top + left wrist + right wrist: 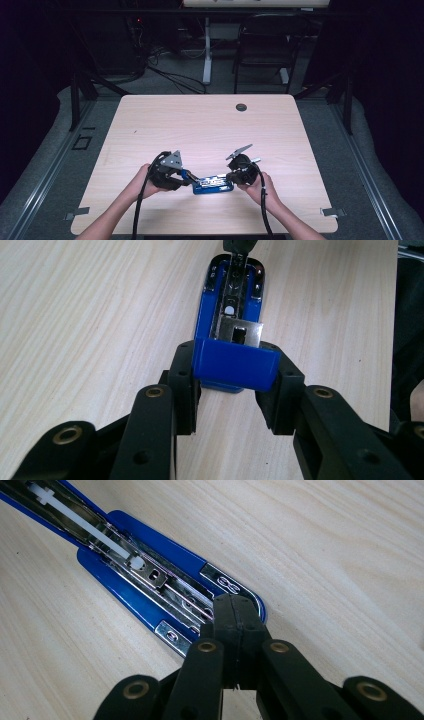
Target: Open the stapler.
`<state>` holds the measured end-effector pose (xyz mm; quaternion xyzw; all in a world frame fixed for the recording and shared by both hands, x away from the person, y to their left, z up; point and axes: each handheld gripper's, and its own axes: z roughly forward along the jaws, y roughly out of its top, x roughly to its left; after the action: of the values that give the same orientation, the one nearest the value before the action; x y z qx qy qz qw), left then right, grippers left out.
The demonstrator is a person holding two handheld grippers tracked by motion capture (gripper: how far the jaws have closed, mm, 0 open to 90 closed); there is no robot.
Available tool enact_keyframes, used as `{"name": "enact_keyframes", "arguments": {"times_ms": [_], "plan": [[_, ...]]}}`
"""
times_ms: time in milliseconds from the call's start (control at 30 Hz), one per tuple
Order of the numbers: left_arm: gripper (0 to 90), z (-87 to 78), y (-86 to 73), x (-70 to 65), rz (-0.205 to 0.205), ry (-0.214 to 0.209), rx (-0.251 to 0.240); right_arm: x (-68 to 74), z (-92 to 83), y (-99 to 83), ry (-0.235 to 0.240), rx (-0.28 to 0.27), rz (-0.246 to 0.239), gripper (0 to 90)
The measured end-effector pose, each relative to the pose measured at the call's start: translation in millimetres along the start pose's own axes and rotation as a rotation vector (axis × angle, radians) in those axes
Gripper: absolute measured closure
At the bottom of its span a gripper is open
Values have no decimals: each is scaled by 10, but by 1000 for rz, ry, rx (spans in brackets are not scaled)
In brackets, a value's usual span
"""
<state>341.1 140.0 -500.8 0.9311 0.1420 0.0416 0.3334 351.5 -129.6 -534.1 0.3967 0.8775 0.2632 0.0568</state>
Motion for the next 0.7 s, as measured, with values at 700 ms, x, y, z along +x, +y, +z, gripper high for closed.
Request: {"name": "enact_keyframes", "arguments": {"times_ms": [700], "plan": [[646, -16, -9, 36, -1, -12, 0, 22, -73, 26, 25, -40, -39, 900]]}}
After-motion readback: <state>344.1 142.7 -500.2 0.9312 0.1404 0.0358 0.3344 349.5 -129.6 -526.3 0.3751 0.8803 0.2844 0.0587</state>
